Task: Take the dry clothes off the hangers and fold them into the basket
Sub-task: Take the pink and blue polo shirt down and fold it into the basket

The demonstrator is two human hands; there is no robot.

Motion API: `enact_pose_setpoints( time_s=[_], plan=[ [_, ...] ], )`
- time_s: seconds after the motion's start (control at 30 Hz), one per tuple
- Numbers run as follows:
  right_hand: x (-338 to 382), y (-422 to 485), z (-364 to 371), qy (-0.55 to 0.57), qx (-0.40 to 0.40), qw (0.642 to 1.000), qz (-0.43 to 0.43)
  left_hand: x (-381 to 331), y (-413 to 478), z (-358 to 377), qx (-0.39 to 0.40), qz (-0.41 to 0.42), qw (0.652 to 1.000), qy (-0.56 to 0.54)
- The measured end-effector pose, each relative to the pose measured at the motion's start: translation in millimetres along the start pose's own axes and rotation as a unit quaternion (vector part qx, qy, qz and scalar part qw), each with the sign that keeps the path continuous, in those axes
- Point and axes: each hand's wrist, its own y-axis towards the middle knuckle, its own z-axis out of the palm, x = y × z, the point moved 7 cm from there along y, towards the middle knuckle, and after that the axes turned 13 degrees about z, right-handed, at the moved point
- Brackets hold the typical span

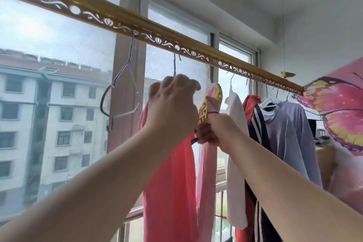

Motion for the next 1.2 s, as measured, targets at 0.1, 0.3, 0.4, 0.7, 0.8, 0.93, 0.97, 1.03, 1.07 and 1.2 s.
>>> enact_pose_setpoints(
  time_s=[0.1, 0.3, 0.4, 0.7, 0.8, 0.93, 0.97, 1.03, 1.07, 1.2],
  plan=[
    [11, -3, -1, 0.034, 0.047, 0.998, -0.034, 37, 11, 22, 0.111, -0.119, 0.980, 0.114],
    [45, 3, 1, 0.141, 0.120, 0.973, -0.139, 79, 15, 62, 0.148, -0.254, 0.952, -0.087],
    [46, 21, 5, 0.081, 0.070, 0.988, -0.107, 87, 12, 79, 0.114, -0.305, 0.921, -0.215],
    [69, 21, 18, -0.107, -0.044, 0.982, -0.148, 79, 1, 100, 0.138, -0.280, 0.834, -0.454],
    [69, 22, 19, -0.054, -0.036, 0.990, -0.123, 81, -4, 102, 0.139, -0.260, 0.883, -0.364],
    [80, 20, 24, -0.123, -0.084, 0.976, -0.161, 65, -4, 93, 0.155, -0.102, 0.977, -0.106],
    [81, 19, 29, -0.140, -0.090, 0.972, -0.164, 58, -6, 90, 0.139, -0.063, 0.984, -0.088],
    [81, 22, 35, -0.159, -0.098, 0.968, -0.167, 51, -10, 86, 0.107, -0.011, 0.992, -0.070],
    [81, 23, 39, -0.177, -0.099, 0.965, -0.167, 50, -12, 84, 0.099, 0.005, 0.993, -0.061],
    [77, 27, 57, -0.256, -0.092, 0.949, -0.159, 54, -23, 81, 0.121, 0.072, 0.990, -0.023]
  ],
)
